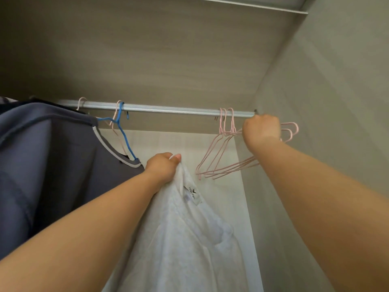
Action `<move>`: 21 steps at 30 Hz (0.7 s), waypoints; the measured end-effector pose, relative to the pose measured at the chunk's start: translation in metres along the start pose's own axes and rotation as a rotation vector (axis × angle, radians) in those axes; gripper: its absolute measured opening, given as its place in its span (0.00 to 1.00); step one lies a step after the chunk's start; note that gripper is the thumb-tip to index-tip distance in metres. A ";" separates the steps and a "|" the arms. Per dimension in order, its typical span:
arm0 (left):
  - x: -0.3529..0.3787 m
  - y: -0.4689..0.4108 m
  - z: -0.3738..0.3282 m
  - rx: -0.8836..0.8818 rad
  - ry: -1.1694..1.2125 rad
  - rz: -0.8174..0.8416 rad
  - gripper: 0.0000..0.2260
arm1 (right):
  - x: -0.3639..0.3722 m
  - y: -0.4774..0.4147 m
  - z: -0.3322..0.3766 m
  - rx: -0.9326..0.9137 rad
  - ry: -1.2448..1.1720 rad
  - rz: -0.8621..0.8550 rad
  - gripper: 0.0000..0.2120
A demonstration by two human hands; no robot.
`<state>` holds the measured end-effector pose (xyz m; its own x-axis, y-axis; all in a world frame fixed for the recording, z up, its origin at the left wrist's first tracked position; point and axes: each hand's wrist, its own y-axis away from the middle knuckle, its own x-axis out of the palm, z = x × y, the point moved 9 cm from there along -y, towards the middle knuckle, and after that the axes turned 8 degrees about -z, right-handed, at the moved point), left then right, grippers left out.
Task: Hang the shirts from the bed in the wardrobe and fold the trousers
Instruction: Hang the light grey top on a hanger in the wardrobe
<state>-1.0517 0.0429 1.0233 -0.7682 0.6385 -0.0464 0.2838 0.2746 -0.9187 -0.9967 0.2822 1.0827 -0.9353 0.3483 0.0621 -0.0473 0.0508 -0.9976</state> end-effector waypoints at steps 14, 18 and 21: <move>0.009 0.009 0.002 0.073 -0.007 -0.012 0.21 | -0.002 -0.001 0.001 0.215 -0.480 -0.058 0.12; 0.006 0.015 0.013 0.058 -0.051 -0.003 0.20 | -0.010 0.006 0.011 0.159 -0.483 -0.104 0.13; -0.001 0.020 0.025 0.009 -0.054 -0.023 0.18 | -0.020 0.017 0.017 0.100 -0.524 -0.178 0.13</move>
<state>-1.0597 0.0300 0.9955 -0.8042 0.5926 -0.0463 0.2608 0.2817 -0.9234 -0.9847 0.2604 1.0639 -0.9577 -0.1704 0.2317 -0.2297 -0.0315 -0.9727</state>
